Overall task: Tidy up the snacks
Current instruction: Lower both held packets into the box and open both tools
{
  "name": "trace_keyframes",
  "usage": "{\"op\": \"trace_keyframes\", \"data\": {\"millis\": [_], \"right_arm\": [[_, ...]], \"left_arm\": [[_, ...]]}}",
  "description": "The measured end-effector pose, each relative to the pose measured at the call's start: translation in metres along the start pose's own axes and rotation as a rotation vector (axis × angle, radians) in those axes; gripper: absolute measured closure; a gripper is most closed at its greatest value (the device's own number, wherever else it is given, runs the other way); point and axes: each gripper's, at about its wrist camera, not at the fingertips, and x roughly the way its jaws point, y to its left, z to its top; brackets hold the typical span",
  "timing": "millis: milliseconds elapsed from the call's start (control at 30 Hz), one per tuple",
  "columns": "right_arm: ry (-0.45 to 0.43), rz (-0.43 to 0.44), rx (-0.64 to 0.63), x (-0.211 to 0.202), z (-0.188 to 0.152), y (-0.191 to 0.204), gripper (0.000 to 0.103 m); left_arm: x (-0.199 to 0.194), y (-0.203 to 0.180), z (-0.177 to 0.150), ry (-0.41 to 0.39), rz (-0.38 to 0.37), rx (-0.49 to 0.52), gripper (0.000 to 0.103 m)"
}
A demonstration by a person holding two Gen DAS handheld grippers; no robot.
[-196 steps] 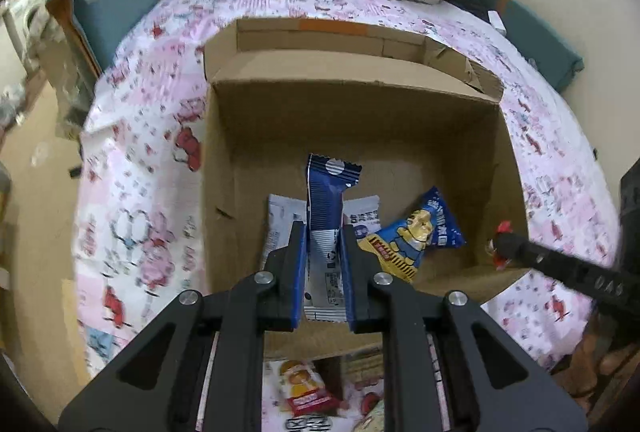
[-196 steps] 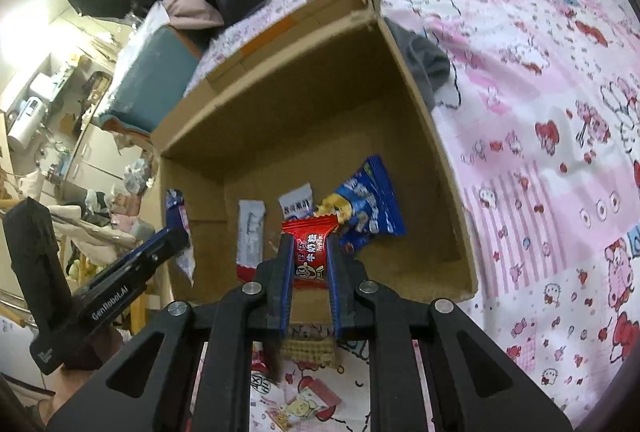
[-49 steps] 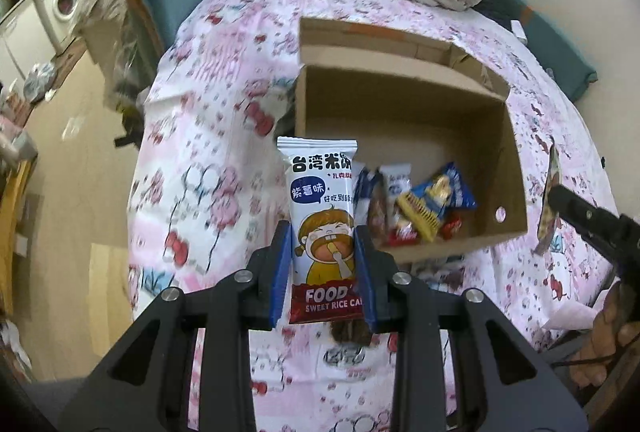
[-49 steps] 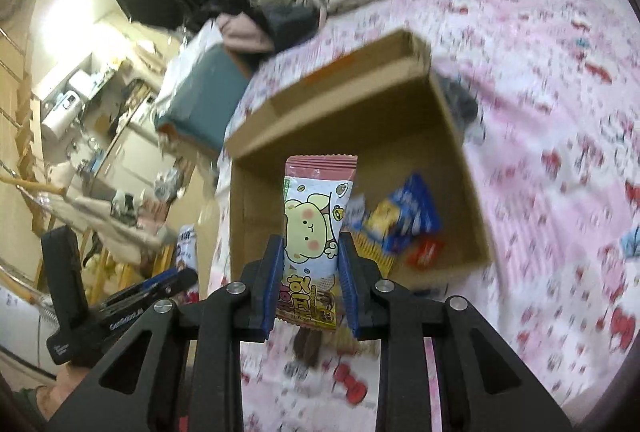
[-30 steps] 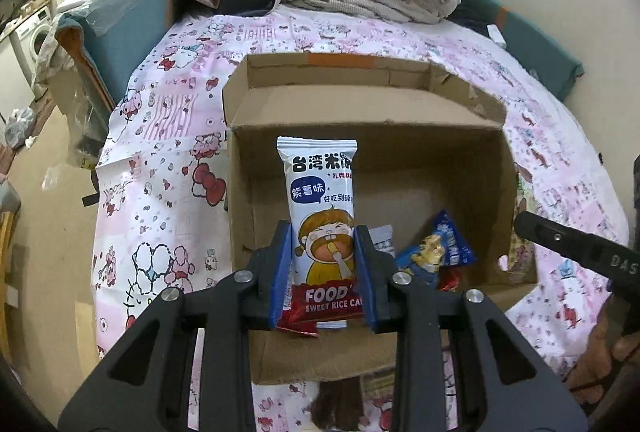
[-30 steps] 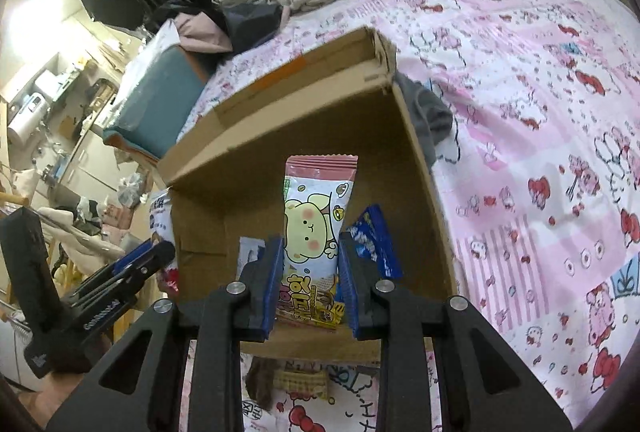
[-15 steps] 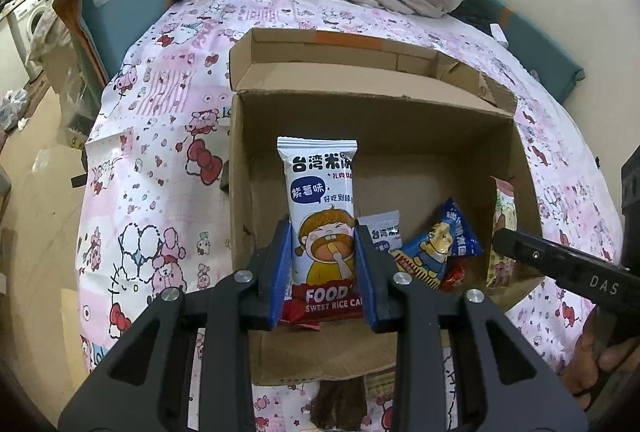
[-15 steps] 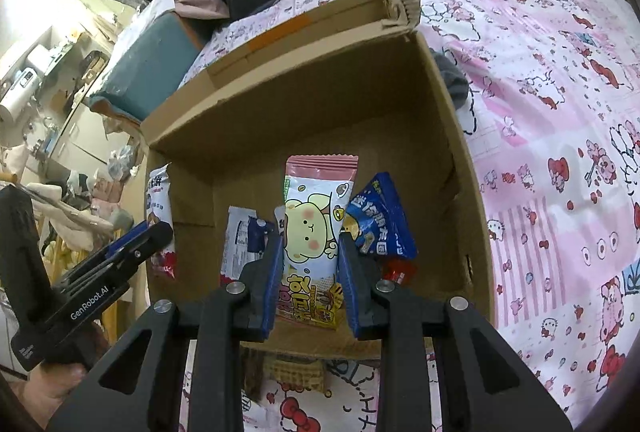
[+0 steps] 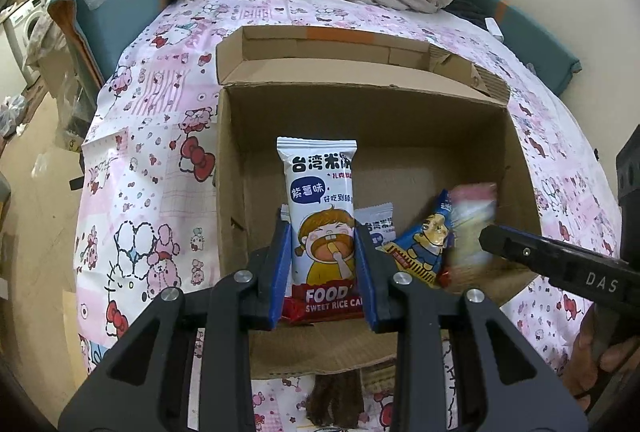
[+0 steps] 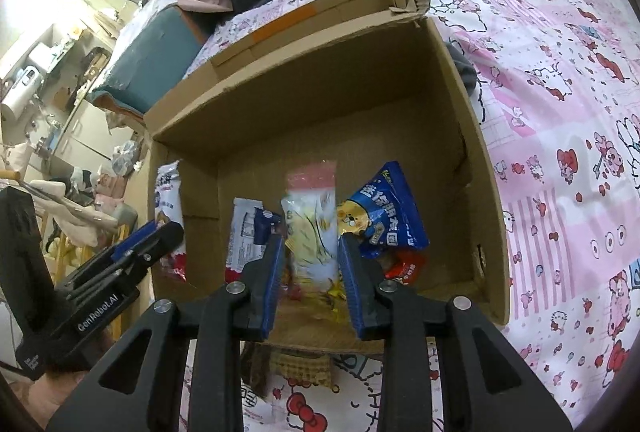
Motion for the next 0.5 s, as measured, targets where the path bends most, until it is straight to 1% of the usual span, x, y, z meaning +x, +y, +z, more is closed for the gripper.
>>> {"op": "trace_keyframes", "data": {"millis": [67,100,133,167,200,233,267,333,400,500], "right_arm": [[-0.008,0.007,0.001,-0.002,0.0,-0.001,0.071],[-0.011,0.009,0.004,-0.003,0.001,-0.001,0.07],[-0.014,0.01,0.007,-0.003,0.001,-0.001,0.066],[-0.018,0.014,0.016,-0.005,0.002,-0.003,0.051],[-0.024,0.017,0.022,-0.005,0.003,-0.003,0.037],[-0.036,0.018,0.029,-0.007,0.003,-0.004,0.033],[-0.041,0.016,0.03,-0.008,0.003,-0.004,0.032],[-0.045,0.013,0.035,-0.01,0.004,-0.006,0.031],[-0.041,0.018,0.042,-0.01,0.004,-0.007,0.03],[-0.041,0.019,0.041,-0.011,0.004,-0.006,0.03]], "left_arm": [[-0.001,-0.002,0.0,-0.002,-0.005,0.007,0.075],[-0.001,-0.004,0.001,-0.004,-0.01,0.011,0.074],[-0.002,-0.005,0.001,-0.006,-0.012,0.013,0.069],[-0.003,-0.007,0.001,-0.008,-0.011,0.017,0.063],[-0.004,-0.008,0.001,-0.014,-0.005,0.023,0.058],[-0.005,-0.01,0.001,-0.018,0.0,0.027,0.048],[-0.006,-0.011,0.001,-0.02,0.005,0.032,0.035],[-0.008,-0.011,0.001,-0.018,0.009,0.032,0.021],[-0.011,-0.009,0.001,-0.032,0.004,0.014,0.021],[-0.014,-0.003,0.002,-0.03,-0.008,-0.017,0.021]]}}
